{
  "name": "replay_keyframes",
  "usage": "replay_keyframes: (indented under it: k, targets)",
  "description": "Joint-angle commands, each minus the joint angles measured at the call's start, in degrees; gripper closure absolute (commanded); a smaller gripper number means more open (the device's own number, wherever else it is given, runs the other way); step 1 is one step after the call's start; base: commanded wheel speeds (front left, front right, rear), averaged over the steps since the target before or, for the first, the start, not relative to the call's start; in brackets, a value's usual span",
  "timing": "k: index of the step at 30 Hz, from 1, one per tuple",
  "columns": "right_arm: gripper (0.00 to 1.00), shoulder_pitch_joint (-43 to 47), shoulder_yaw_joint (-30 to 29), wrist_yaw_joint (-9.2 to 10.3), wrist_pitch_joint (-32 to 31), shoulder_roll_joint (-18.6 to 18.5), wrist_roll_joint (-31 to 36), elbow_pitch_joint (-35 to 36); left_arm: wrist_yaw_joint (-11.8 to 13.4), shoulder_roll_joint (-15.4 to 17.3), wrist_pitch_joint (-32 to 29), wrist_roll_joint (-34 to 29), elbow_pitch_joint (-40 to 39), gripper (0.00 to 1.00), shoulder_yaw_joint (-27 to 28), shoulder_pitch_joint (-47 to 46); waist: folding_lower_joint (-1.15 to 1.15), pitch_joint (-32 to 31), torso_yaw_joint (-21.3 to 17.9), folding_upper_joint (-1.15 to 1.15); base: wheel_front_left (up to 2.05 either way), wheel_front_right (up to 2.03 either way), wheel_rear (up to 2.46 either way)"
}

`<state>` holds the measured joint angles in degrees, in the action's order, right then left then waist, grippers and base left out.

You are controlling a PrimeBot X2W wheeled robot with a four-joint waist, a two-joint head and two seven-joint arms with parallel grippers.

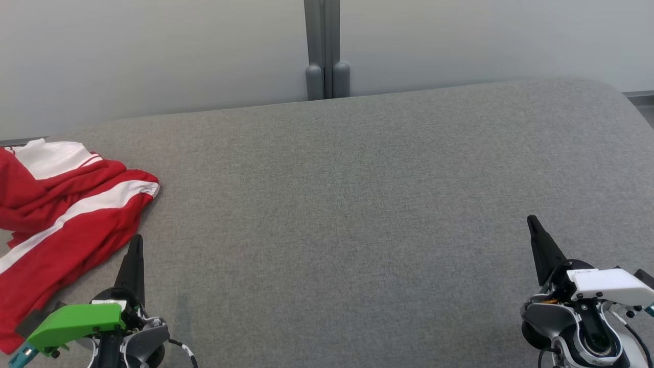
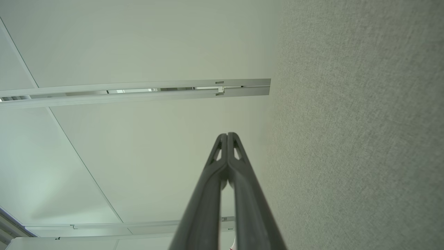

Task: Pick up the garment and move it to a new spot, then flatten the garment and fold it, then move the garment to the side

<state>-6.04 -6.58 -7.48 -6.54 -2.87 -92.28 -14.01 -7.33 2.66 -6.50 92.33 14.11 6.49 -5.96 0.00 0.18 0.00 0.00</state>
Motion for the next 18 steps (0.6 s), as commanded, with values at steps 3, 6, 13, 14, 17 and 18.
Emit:
replay_keyframes:
  k: [3, 6, 13, 14, 17, 18]
  targets:
    - [1.0, -0.41, -0.1, -0.02, -0.26, -0.06, -0.15, -0.08, -0.36, 0.41, -0.25, 0.19, -0.12, 1.0, 0.14, -0.61, 0.0, 0.0, 0.0, 0.0, 0.0, 0.0, 0.0]
    - [1.0, -0.41, -0.09, -0.02, -0.25, -0.06, -0.15, -0.08, -0.36, 0.41, -0.25, 0.19, -0.12, 1.0, 0.14, -0.61, 0.0, 0.0, 0.0, 0.0, 0.0, 0.0, 0.0]
    - [1.0, -0.41, -0.08, -0.02, -0.24, -0.06, -0.17, -0.08, -0.36, 0.41, -0.25, 0.19, -0.11, 1.0, 0.14, -0.61, 0.0, 0.0, 0.0, 0.0, 0.0, 0.0, 0.0]
    - [1.0, -0.41, -0.08, -0.02, -0.24, -0.06, -0.17, -0.08, -0.36, 0.41, -0.25, 0.19, -0.11, 1.0, 0.14, -0.61, 0.0, 0.0, 0.0, 0.0, 0.0, 0.0, 0.0]
    - [1.0, -0.41, -0.07, -0.02, -0.24, -0.06, -0.17, -0.08, -0.36, 0.41, -0.25, 0.19, -0.11, 1.0, 0.14, -0.61, 0.0, 0.0, 0.0, 0.0, 0.0, 0.0, 0.0]
    - [1.0, -0.41, -0.07, -0.02, -0.24, -0.06, -0.17, -0.08, -0.36, 0.41, -0.25, 0.19, -0.11, 1.0, 0.14, -0.61, 0.0, 0.0, 0.0, 0.0, 0.0, 0.0, 0.0]
